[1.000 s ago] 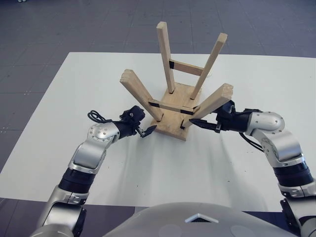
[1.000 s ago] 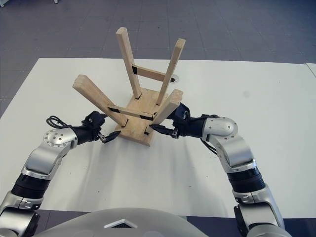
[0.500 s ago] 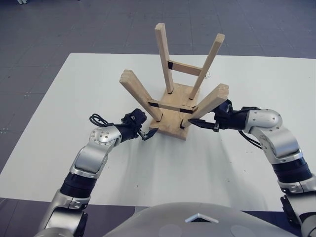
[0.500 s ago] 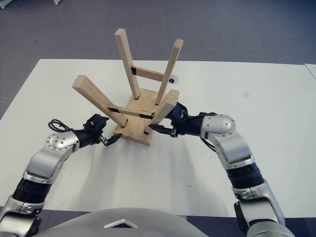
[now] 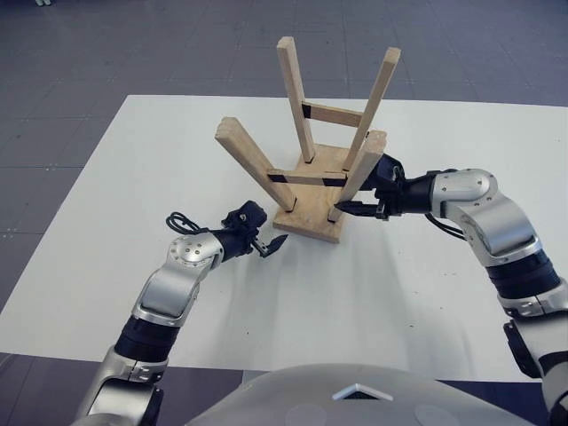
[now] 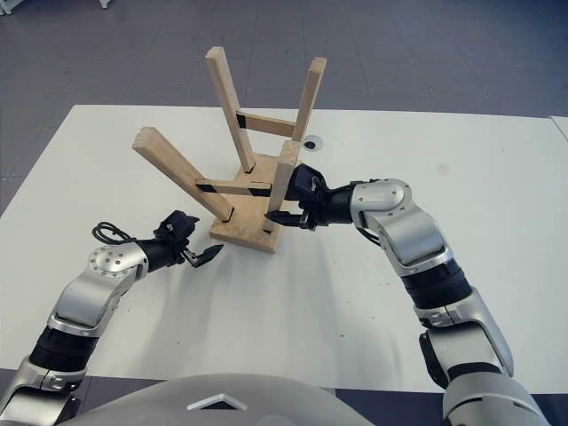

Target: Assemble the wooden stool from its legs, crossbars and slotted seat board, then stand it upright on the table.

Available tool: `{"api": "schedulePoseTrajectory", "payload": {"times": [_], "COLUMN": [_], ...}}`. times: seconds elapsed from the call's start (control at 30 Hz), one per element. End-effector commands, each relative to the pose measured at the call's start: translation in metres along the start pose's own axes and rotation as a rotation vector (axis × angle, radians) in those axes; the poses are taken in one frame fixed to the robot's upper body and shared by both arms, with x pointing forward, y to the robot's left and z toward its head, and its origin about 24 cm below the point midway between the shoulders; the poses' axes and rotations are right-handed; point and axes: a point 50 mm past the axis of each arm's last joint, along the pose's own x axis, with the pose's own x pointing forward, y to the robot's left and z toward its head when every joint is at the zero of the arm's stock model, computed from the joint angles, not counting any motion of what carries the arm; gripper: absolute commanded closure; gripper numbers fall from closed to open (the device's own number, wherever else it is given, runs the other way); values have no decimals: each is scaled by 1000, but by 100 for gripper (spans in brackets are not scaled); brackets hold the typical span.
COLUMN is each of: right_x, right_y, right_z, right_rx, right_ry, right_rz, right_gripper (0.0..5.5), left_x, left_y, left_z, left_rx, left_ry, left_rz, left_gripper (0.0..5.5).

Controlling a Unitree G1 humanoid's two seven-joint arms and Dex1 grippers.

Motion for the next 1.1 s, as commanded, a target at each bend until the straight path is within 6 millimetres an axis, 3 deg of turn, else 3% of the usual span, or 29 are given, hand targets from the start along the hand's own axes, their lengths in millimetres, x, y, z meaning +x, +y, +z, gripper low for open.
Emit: {"api": "schedulePoseTrajectory", "payload": {"times": [0.03, 0.07, 0.13, 0.3, 0.4, 0.5, 0.57, 0.67, 0.8, 0.93, 1.1], "right_x": [-15, -15, -13, -2, 6, 9, 11, 12, 13, 12, 14], "right_y": [11, 13, 19, 21, 27, 27, 26, 24, 21, 20, 21], "right_z": [-83, -85, -85, -77, -78, -75, -72, -69, -66, -65, -62], "right_rx": [165, 169, 211, 315, 323, 318, 313, 306, 300, 301, 302], "right_ry": [338, 327, 260, 78, 49, 46, 44, 42, 39, 36, 24], "right_rz": [-90, -93, -109, -241, -259, -253, -251, -249, -252, -257, -262], "right_gripper": [347, 347, 347, 347, 347, 347, 347, 347, 347, 347, 347], "left_x": [-9, -14, -37, -79, -85, -67, -49, -14, 14, 19, -10], "left_y": [5, 6, 10, 33, 30, 17, 10, 4, -4, -5, 3], "left_z": [9, 18, 58, 129, 170, 198, 202, 188, 172, 160, 198], "left_rx": [12, 12, 8, 100, 150, 209, 329, 596, 749, 761, 861], "left_ry": [-35, -83, -281, -536, -673, -704, -644, -504, -463, -455, -665], "left_rz": [13, 4, -29, 122, 139, 89, 106, 167, 131, 80, 261], "left_gripper": [102, 102, 102, 186, 243, 284, 326, 390, 411, 411, 411]}}
